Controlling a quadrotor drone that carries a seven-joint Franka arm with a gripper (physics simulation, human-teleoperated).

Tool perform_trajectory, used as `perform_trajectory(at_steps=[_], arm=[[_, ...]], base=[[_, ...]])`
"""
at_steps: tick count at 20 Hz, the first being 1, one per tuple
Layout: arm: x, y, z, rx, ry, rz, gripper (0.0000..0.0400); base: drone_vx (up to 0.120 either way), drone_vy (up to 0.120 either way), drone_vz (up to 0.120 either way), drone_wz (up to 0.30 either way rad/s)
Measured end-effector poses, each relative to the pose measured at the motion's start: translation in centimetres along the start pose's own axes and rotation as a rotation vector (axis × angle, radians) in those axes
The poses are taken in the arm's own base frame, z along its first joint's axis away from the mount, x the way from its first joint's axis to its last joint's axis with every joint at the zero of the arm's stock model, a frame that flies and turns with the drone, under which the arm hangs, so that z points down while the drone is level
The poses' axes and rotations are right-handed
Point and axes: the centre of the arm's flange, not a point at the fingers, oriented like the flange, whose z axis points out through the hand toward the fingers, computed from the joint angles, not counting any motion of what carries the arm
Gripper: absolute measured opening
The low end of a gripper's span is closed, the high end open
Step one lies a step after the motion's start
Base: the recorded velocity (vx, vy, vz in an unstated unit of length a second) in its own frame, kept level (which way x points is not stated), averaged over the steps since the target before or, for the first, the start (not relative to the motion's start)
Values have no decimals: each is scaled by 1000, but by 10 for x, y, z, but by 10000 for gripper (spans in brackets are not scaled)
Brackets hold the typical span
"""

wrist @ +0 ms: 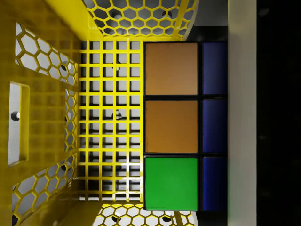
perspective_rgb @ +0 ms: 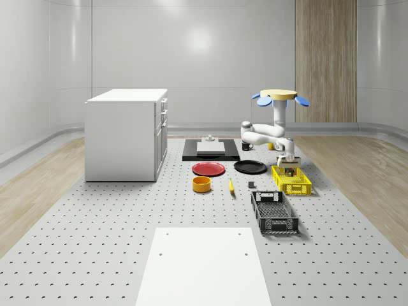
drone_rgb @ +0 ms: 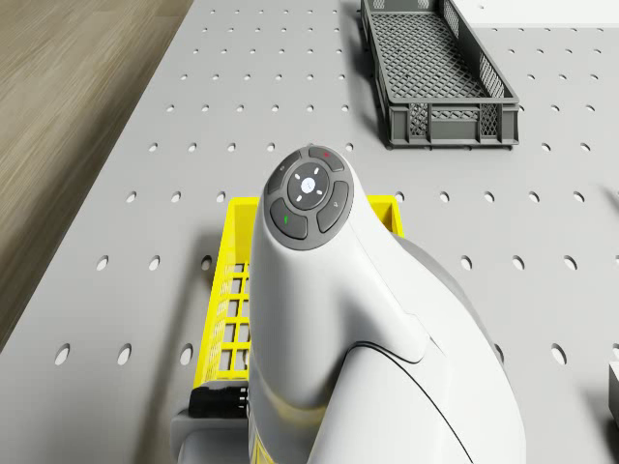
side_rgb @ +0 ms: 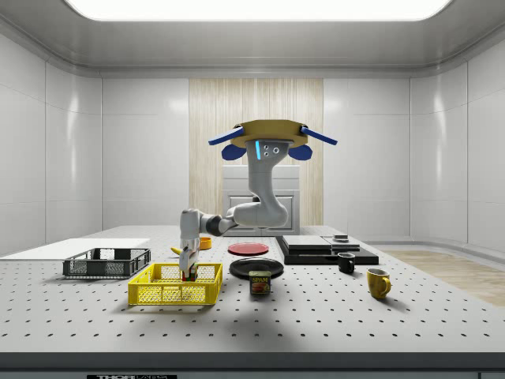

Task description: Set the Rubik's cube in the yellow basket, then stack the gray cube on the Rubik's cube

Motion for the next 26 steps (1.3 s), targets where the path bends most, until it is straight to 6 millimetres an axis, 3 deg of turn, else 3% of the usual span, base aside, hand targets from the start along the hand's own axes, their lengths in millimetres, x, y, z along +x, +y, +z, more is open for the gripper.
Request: perform_trajectory(at_steps=[6,11,15,20,26], arm=[[0,0,23,0,0,0,325],[0,0,31,0,0,0,375],[0,0,22,0,0,0,391],[0,0,5,0,0,0,397],[0,0,-5,0,0,0,399]], base=[[0,0,0,0],[0,0,0,0],[0,0,0,0],[0,0,112,0],[93,-113,120,0]])
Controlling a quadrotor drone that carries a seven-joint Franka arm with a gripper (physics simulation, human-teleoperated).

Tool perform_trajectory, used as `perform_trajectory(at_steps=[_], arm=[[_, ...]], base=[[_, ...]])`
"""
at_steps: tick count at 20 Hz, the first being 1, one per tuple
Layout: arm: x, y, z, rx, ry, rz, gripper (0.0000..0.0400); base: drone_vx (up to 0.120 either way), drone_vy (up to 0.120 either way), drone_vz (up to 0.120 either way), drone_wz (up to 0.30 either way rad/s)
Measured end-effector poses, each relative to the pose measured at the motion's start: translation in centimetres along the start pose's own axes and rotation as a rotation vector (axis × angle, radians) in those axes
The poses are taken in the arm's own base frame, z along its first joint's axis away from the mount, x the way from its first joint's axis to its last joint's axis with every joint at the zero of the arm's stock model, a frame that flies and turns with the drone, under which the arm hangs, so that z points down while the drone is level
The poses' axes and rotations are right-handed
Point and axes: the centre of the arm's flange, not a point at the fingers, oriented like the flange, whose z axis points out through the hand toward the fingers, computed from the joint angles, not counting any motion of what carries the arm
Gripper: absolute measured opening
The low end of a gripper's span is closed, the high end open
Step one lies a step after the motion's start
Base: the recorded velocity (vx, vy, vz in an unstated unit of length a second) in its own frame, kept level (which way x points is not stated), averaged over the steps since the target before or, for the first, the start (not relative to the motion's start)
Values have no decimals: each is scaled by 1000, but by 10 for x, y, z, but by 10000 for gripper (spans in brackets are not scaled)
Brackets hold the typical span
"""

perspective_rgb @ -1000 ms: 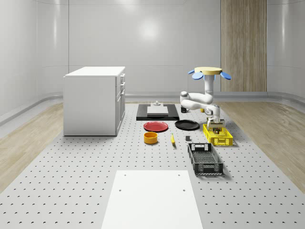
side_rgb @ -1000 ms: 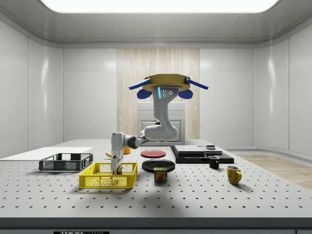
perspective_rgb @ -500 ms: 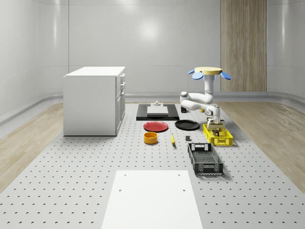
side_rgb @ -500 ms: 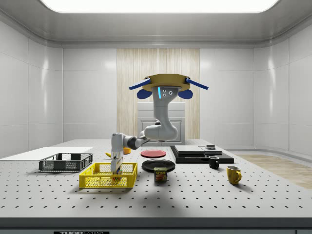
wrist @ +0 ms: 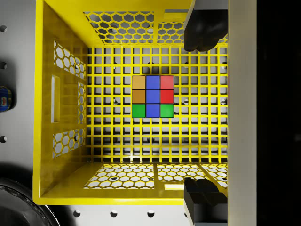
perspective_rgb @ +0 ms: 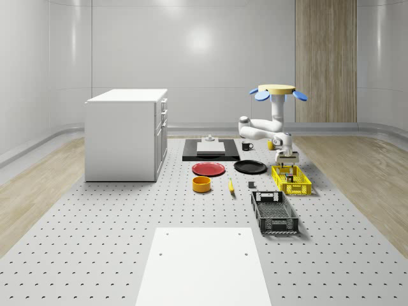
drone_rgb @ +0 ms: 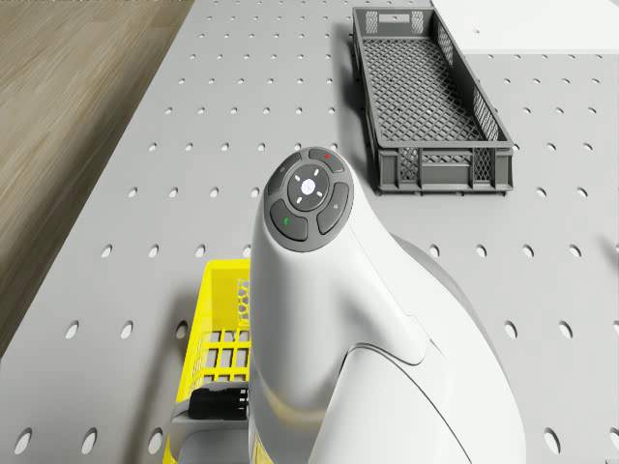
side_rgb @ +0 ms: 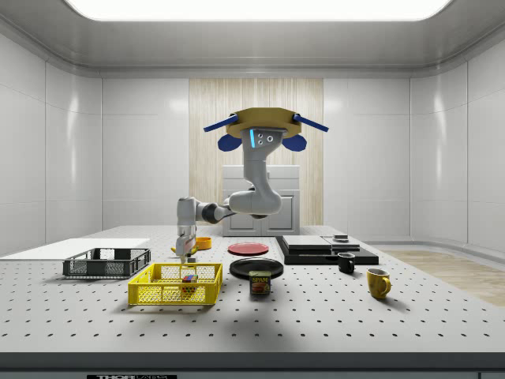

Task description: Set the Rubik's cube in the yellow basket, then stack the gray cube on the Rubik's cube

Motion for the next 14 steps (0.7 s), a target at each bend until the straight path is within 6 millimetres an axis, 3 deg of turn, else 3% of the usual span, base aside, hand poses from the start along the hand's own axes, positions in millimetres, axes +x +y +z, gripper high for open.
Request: perform_trajectory(at_steps=[11,14], arm=[[0,0,-3,0,0,0,400],[0,0,-4,0,0,0,400]], base=[[0,-120,0,0],[107,-120,0,0]])
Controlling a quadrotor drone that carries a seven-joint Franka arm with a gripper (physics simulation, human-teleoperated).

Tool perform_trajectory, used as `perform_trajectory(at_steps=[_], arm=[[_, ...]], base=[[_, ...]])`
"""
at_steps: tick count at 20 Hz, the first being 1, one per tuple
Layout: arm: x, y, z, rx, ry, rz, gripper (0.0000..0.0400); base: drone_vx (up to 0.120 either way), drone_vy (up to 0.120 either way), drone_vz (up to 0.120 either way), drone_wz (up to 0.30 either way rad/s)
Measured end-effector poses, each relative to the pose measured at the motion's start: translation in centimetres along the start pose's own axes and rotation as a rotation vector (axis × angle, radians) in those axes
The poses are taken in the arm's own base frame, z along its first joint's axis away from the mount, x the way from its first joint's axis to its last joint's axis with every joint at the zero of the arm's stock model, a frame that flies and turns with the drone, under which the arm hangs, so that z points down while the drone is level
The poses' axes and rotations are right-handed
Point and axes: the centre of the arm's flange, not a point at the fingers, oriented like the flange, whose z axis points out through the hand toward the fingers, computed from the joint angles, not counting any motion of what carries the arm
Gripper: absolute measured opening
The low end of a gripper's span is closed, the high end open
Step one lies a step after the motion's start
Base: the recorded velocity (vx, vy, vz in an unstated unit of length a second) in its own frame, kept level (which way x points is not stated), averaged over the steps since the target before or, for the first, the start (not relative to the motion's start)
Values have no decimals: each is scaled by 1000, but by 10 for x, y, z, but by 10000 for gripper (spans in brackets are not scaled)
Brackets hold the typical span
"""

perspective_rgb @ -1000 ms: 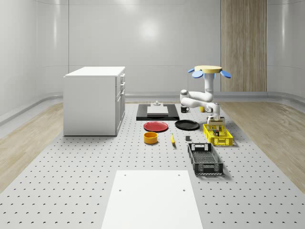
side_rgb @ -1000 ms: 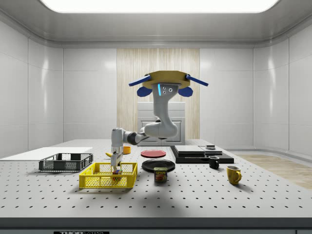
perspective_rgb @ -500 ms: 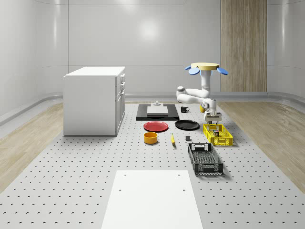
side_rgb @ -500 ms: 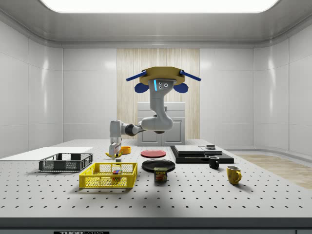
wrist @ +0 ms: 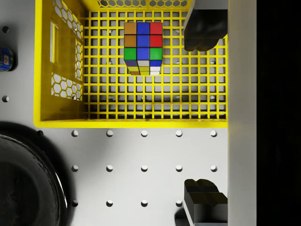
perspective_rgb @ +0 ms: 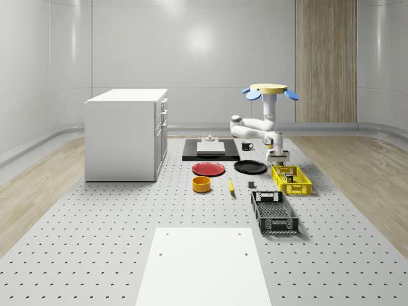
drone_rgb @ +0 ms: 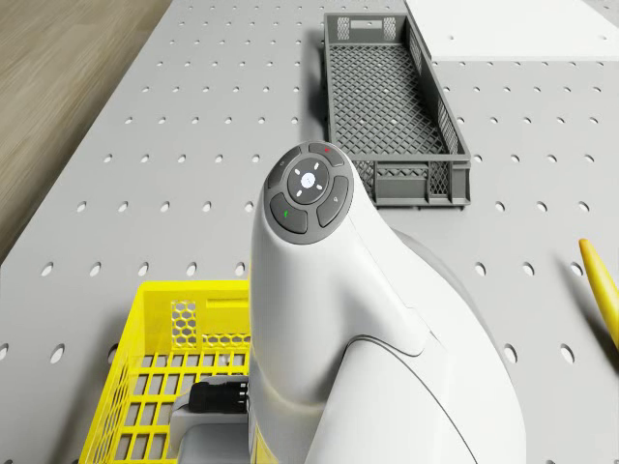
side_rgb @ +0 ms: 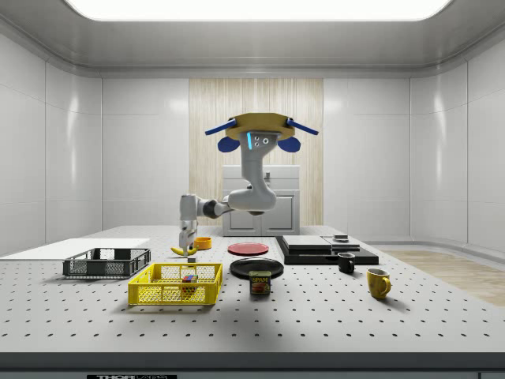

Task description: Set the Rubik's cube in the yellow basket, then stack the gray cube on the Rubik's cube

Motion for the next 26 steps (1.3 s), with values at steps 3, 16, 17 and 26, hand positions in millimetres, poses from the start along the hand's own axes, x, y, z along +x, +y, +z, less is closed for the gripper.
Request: perform_trajectory(at_steps=[3,16,17,26], arm=[[0,0,0,0,0,0,400],[0,0,0,0,0,0,400],[0,0,0,0,0,0,400],[0,0,0,0,0,0,400]], base=[[0,-120,0,0],[15,-120,-15,0],[0,-120,-120,0],[0,-120,-62,0]])
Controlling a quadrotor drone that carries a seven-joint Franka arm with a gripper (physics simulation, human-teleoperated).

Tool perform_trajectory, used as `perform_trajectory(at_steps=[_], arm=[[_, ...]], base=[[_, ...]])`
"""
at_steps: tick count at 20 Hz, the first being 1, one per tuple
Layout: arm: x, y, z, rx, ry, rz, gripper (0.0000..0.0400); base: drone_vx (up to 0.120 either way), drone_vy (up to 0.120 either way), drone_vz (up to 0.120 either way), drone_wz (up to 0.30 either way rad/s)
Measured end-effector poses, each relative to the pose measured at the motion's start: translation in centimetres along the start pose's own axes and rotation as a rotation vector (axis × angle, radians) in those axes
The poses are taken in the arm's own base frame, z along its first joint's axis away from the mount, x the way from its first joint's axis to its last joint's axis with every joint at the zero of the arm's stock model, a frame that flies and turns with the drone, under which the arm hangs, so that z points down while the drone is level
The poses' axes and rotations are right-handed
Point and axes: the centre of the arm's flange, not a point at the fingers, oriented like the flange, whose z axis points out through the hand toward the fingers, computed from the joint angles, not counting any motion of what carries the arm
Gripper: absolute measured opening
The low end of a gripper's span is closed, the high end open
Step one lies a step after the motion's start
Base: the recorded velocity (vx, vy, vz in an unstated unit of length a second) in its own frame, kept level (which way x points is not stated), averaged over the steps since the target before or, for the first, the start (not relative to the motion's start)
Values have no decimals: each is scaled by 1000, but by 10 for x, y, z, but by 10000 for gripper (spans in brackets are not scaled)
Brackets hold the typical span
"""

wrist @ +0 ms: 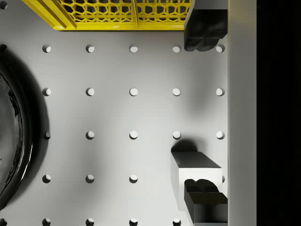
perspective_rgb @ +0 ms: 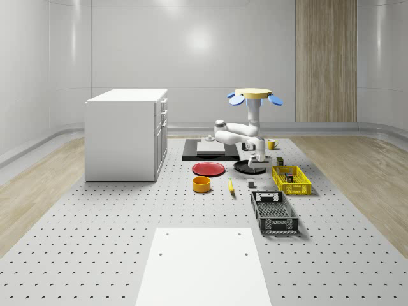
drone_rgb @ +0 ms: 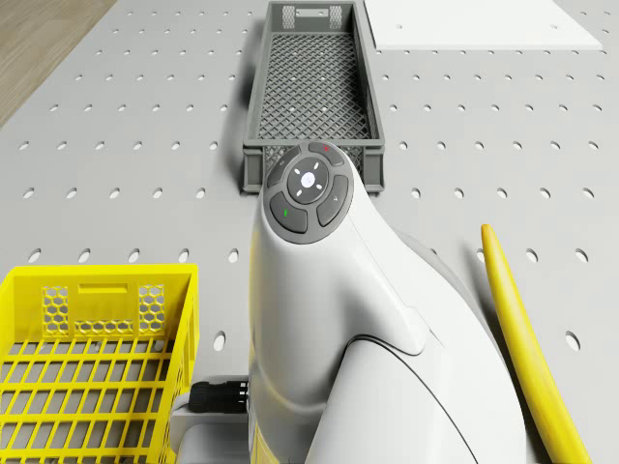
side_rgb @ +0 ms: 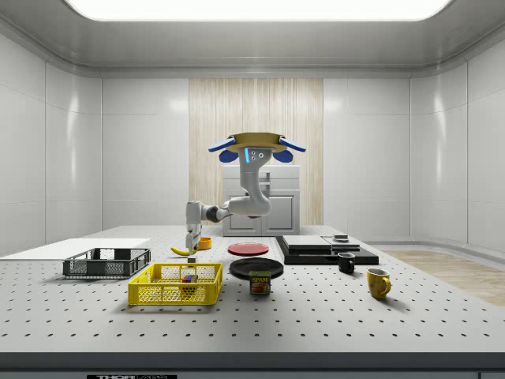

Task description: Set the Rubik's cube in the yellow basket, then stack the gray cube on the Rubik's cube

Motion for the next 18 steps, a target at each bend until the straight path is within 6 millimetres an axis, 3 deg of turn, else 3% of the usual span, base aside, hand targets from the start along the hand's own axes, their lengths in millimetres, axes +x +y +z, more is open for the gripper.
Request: perform_trajectory(at_steps=[12,18], arm=[[0,0,0,0,0,0,400],[0,0,0,0,0,0,400]], base=[[0,-117,-23,0],[53,0,-13,0]])
